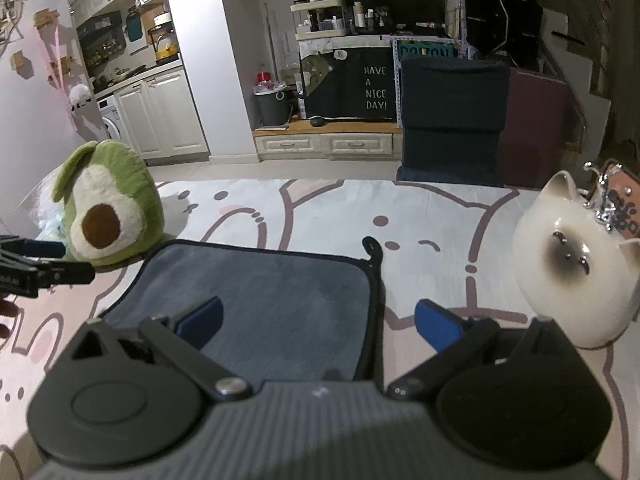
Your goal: Fold towel
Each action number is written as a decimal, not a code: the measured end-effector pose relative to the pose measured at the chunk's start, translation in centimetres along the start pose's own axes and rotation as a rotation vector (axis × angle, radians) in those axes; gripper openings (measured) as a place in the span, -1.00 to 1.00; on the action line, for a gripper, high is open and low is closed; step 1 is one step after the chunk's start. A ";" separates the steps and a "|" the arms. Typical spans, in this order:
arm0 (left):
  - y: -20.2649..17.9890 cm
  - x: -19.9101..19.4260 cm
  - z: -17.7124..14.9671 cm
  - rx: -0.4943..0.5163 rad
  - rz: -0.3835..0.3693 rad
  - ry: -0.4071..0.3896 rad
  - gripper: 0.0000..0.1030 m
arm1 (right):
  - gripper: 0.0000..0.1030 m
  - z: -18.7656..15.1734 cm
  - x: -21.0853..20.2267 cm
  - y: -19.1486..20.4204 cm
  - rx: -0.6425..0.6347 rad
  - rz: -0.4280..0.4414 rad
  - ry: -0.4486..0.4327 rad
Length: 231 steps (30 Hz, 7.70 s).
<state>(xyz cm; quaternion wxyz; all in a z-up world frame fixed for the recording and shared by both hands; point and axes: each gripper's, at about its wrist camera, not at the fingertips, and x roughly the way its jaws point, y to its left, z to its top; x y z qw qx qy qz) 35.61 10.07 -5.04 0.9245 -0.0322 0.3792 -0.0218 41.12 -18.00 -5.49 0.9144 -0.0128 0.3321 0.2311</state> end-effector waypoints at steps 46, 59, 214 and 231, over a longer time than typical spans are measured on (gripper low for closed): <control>-8.0 -20.3 -6.7 0.044 -0.026 -0.113 1.00 | 0.99 -6.7 -19.5 6.0 -0.076 -0.040 -0.092; -9.5 -23.3 -8.6 0.045 -0.015 -0.122 1.00 | 0.99 -8.0 -23.0 7.4 -0.085 -0.018 -0.128; -10.0 -29.5 -20.4 0.086 0.032 -0.177 1.00 | 0.99 -19.2 -29.6 10.3 -0.058 -0.020 -0.180; -10.2 -29.5 -20.3 0.084 0.036 -0.176 1.00 | 0.99 -19.3 -29.5 10.3 -0.055 -0.017 -0.180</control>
